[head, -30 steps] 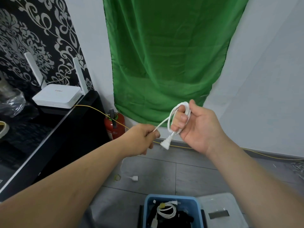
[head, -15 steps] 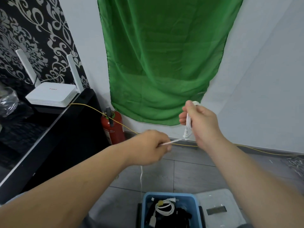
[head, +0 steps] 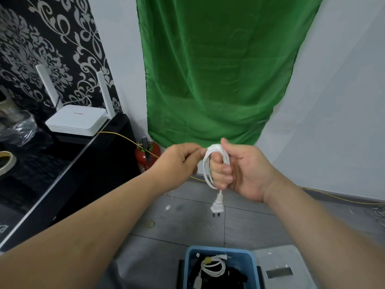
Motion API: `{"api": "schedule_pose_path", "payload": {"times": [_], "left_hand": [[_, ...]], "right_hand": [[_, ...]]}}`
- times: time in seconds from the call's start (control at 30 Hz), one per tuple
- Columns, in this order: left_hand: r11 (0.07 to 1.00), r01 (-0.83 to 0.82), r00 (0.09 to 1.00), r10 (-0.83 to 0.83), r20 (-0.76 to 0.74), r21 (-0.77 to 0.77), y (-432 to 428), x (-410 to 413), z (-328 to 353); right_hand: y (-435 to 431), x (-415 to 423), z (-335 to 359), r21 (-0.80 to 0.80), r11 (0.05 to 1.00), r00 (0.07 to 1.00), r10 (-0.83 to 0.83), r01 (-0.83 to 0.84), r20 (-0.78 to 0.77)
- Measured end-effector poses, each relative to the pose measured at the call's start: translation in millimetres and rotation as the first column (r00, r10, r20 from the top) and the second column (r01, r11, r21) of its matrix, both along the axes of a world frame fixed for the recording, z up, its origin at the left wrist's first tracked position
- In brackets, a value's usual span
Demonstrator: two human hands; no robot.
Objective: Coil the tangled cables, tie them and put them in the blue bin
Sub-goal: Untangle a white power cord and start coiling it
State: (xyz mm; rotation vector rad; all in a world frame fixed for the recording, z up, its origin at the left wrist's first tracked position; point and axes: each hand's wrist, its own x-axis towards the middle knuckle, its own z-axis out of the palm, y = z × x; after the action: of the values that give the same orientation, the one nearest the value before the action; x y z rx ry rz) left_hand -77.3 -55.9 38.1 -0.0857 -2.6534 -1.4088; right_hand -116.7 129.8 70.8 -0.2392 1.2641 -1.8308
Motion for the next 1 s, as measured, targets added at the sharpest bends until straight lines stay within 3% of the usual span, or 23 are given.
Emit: {"api": "schedule_pose_path", "payload": {"times": [0.13, 0.27, 0.4, 0.47, 0.57, 0.63, 0.73, 0.83, 0.93, 1.0], "left_hand": [[0.983, 0.115, 0.966, -0.077, 0.246, -0.142, 0.3, 4.4, -16.5], [0.969, 0.217, 0.888, -0.146, 0.436, -0.117, 7.0, 13.1, -26.4], [0.933, 0.323, 0.868, -0.227, 0.442, -0.157, 17.9, 17.8, -20.7], [0.917, 0.363, 0.871, -0.272, 0.409, -0.164, 24.8, 20.9, -13.1], [0.932, 0.319, 0.929, -0.271, 0.252, -0.174, 27.6, 19.3, 5.2], [0.965, 0.197, 0.979, -0.187, 0.076, -0.173, 19.5, 11.6, 13.3], [1.0, 0.003, 0.999, -0.003, -0.043, 0.009, 0.5, 1.3, 15.4], [0.995, -0.082, 0.993, 0.086, -0.076, 0.055, -7.9, 0.0, 15.2], [0.994, -0.083, 0.992, 0.09, -0.09, 0.078, -9.1, 1.4, 14.6], [0.994, -0.059, 0.996, 0.065, -0.063, 0.087, -8.9, 1.9, 12.0]], "right_hand": [[-1.3, -5.6, 7.2, -0.31, 0.904, 0.948, -0.235, 0.295, 0.216], [8.1, -27.0, 3.2, -0.278, 0.722, 0.769, -0.551, 0.634, 0.324], [19.3, -45.9, -13.3, -0.118, 0.603, 0.614, -0.763, 0.789, 0.202], [22.7, -48.9, -22.9, 0.01, 0.62, 0.619, -0.783, 0.785, -0.058], [24.4, -40.5, -29.5, 0.253, 0.671, 0.67, -0.485, 0.697, -0.563], [23.7, -30.1, -25.7, 0.379, 0.735, 0.729, -0.223, 0.562, -0.648], [18.4, -16.9, -18.5, 0.492, 0.806, 0.818, 0.016, 0.33, -0.575], [9.4, -8.2, -13.7, 0.539, 0.829, 0.87, 0.149, 0.148, -0.469], [4.5, -2.9, -7.9, 0.367, 0.93, 0.96, 0.131, -0.032, -0.246], [1.5, -1.9, -3.1, 0.204, 0.977, 0.991, 0.089, -0.067, -0.102]]}}
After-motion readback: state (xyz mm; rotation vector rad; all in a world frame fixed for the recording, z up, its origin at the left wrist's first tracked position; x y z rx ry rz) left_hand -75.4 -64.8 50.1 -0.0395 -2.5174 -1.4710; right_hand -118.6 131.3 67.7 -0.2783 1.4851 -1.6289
